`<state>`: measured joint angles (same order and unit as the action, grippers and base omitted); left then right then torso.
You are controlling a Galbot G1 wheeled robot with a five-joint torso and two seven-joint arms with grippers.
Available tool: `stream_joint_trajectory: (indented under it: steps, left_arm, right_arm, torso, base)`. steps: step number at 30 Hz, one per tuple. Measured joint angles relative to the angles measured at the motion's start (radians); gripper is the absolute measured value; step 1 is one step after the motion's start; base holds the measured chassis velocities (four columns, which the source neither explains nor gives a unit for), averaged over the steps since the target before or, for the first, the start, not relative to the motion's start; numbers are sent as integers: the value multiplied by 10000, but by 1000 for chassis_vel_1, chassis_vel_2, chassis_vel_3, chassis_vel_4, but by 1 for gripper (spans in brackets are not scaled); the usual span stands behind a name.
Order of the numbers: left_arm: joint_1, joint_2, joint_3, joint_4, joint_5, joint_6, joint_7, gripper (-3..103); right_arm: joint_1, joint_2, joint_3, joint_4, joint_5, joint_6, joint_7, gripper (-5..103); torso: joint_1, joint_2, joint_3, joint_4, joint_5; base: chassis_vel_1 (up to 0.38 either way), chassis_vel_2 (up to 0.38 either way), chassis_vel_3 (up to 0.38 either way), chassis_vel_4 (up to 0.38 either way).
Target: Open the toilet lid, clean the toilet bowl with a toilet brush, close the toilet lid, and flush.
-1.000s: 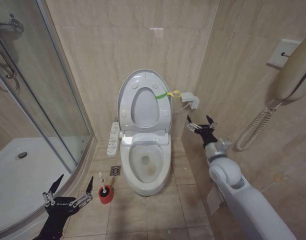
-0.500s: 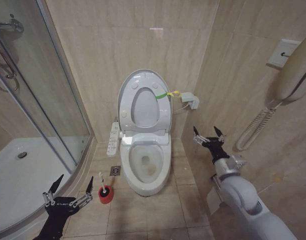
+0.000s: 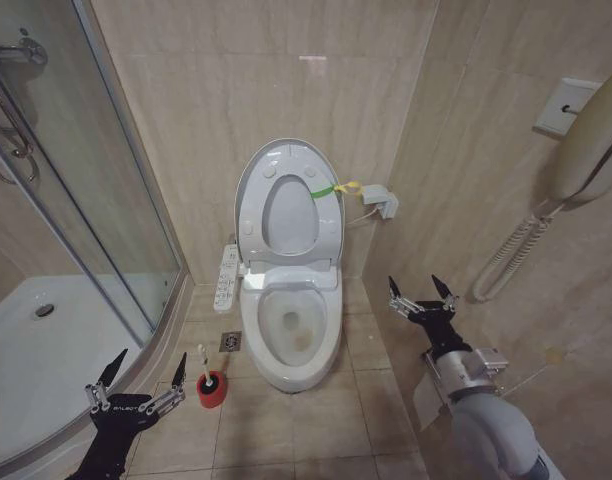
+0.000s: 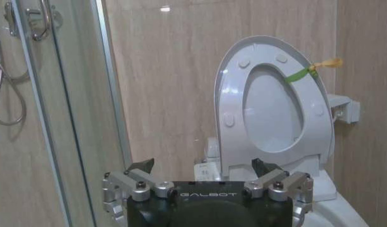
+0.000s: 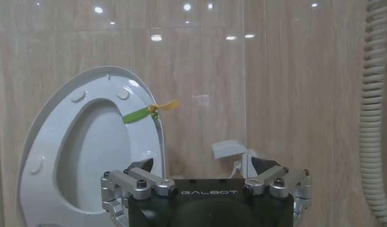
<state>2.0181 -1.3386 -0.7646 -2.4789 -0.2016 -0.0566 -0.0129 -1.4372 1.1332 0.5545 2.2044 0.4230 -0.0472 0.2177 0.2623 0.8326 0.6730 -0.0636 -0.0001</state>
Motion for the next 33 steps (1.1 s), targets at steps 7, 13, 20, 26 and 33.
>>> stream_joint_trajectory:
  steps: [7, 13, 20, 26, 33]
  left_arm:
    - [0, 0, 0, 0, 0, 0, 0, 100]
    - [0, 0, 0, 0, 0, 0, 0, 100]
    - [0, 0, 0, 0, 0, 0, 0, 100]
    - [0, 0, 0, 0, 0, 0, 0, 100]
    - [0, 0, 0, 0, 0, 0, 0, 100]
  right_arm:
    - [-502, 403, 54, 589, -321, -177, -190, 100]
    - [-867, 708, 80, 864, -685, -76, -301, 100]
    - [-1073, 1070, 407, 907, -1241, 122, -395, 100]
    - [-1282, 1428, 441, 1072, -1649, 231, -614, 100]
    - [-1714, 1733, 439, 1406, -1823, 278, -789, 100]
  torso:
    - [0, 0, 0, 0, -1]
    - [0, 0, 0, -1, -1]
    - [2, 0, 0, 0, 0]
    - [2, 0, 0, 0, 0]
    - [1, 0, 0, 0, 0]
  base:
    - [0, 0, 0, 0]
    - [0, 0, 0, 0]
    - [0, 0, 0, 0]
    - [0, 0, 0, 0]
    - [0, 0, 0, 0]
